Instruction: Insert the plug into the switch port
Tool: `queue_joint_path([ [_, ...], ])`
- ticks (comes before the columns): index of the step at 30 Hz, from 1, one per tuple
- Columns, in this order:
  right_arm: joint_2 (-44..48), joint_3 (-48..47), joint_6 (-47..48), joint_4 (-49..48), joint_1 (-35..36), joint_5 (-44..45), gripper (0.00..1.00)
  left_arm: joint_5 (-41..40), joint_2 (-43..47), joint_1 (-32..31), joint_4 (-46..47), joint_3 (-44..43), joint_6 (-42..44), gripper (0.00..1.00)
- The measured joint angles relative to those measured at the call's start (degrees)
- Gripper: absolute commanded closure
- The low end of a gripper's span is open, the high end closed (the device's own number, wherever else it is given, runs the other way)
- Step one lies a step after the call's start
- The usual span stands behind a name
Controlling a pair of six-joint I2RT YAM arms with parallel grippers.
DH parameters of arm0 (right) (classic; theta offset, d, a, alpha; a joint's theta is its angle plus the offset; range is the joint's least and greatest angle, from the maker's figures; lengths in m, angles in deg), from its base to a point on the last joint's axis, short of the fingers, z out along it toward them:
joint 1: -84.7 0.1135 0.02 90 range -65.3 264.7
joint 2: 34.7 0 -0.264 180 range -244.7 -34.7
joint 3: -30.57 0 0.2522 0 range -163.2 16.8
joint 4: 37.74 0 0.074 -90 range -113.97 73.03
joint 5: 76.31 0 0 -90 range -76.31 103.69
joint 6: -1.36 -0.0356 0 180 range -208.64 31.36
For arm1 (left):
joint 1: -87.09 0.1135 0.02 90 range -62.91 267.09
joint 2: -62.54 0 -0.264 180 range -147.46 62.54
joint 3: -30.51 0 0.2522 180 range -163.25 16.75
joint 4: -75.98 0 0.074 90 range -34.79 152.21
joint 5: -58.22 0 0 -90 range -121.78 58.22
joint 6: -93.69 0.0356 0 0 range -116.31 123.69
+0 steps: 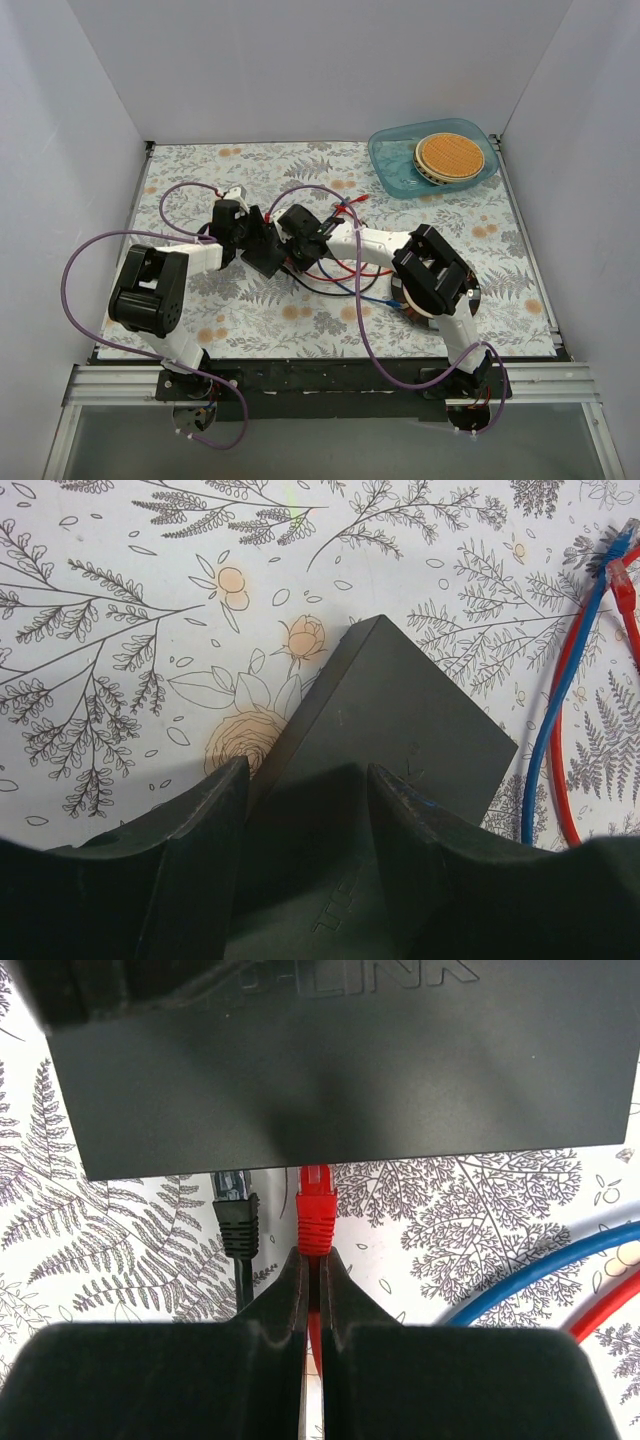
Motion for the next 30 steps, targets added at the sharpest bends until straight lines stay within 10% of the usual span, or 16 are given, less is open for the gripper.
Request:
queue_joint_path([
  [11, 0.92, 1.68, -0.07, -1.33, -0.04, -0.26, 0.97, -2.27, 0.74, -1.01, -1.55, -0.07, -1.92, 0.39],
  [30, 7.45, 16.37, 1.66, -20.06, -0.52, -0.44, 0.27, -4.52, 6.12, -3.87, -18.38, -1.77, -8.31, 0.14],
])
